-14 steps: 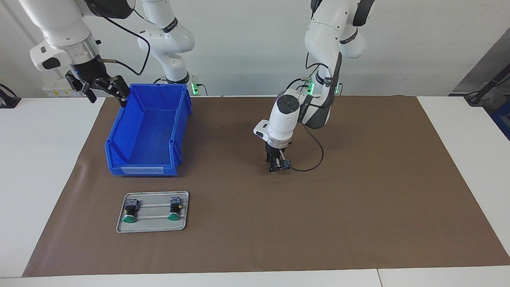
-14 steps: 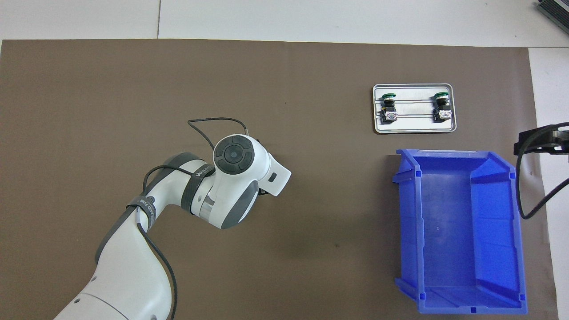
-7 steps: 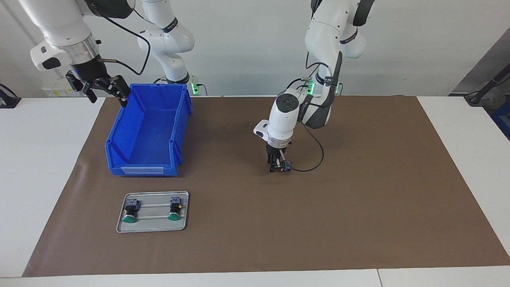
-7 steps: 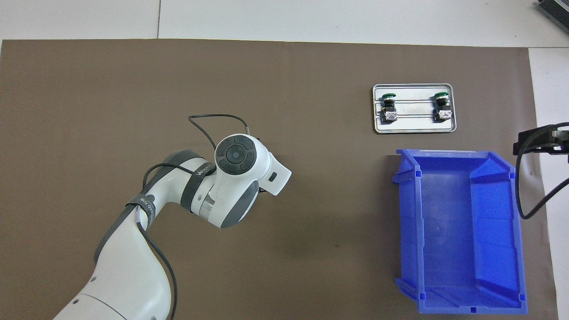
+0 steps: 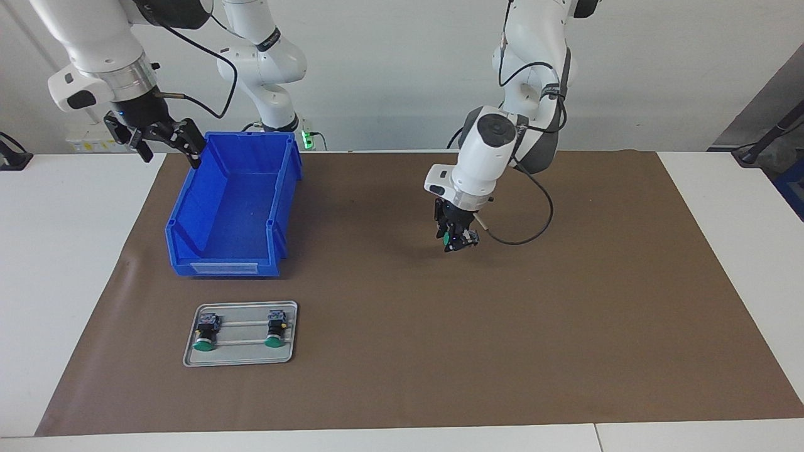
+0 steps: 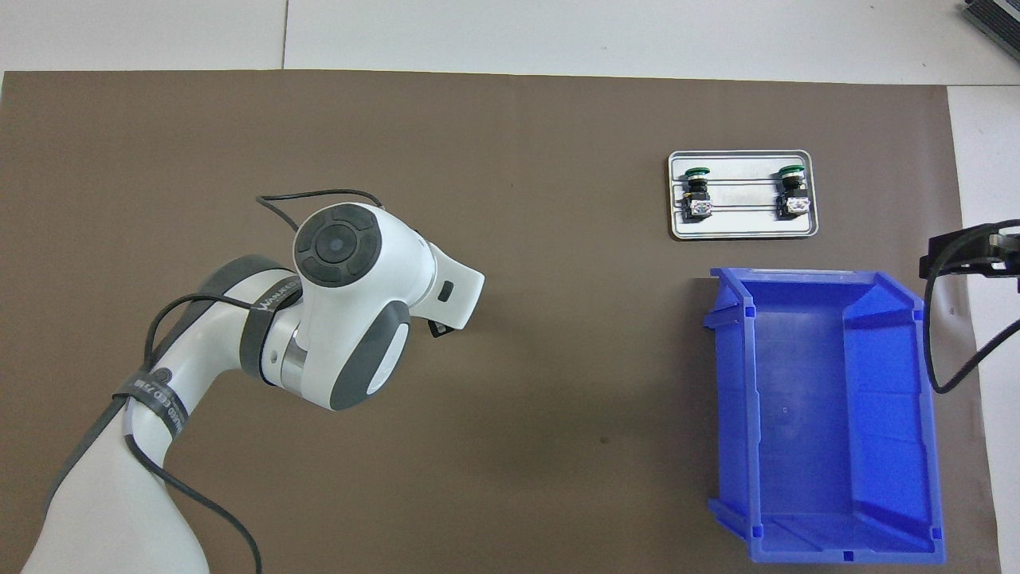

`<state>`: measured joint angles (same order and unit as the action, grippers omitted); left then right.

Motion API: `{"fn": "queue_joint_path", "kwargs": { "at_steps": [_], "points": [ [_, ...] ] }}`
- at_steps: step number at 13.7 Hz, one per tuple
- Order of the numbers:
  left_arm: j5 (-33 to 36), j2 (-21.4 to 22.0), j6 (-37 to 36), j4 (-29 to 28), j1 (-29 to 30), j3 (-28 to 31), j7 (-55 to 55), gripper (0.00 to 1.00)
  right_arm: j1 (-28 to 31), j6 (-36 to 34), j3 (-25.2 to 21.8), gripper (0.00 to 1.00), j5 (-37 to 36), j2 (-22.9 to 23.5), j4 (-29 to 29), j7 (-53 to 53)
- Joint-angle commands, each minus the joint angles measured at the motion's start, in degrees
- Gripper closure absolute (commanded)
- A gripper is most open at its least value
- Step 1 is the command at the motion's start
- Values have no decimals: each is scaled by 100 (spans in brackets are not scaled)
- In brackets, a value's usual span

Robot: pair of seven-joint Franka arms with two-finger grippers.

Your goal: Place and press button with both arms

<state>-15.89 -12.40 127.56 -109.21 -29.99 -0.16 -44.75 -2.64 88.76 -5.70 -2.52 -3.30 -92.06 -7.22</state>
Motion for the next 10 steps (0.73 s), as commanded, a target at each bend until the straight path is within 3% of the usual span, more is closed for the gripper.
{"fn": "queue_joint_path", "kwargs": {
  "at_steps": [1,6,10],
  "points": [
    [-869,167,110,-328,247,-45,-208,100,44,45,25,0,129,-153,-163,27],
    [-4091,396,1691,-1355,406,-45,-2972,100,35,71,25,0,129,-153,-163,27],
    [-6247,624,1737,-1769,502,-28,-4952,100,35,62,25,0,129,-153,-172,27]
  ]
}}
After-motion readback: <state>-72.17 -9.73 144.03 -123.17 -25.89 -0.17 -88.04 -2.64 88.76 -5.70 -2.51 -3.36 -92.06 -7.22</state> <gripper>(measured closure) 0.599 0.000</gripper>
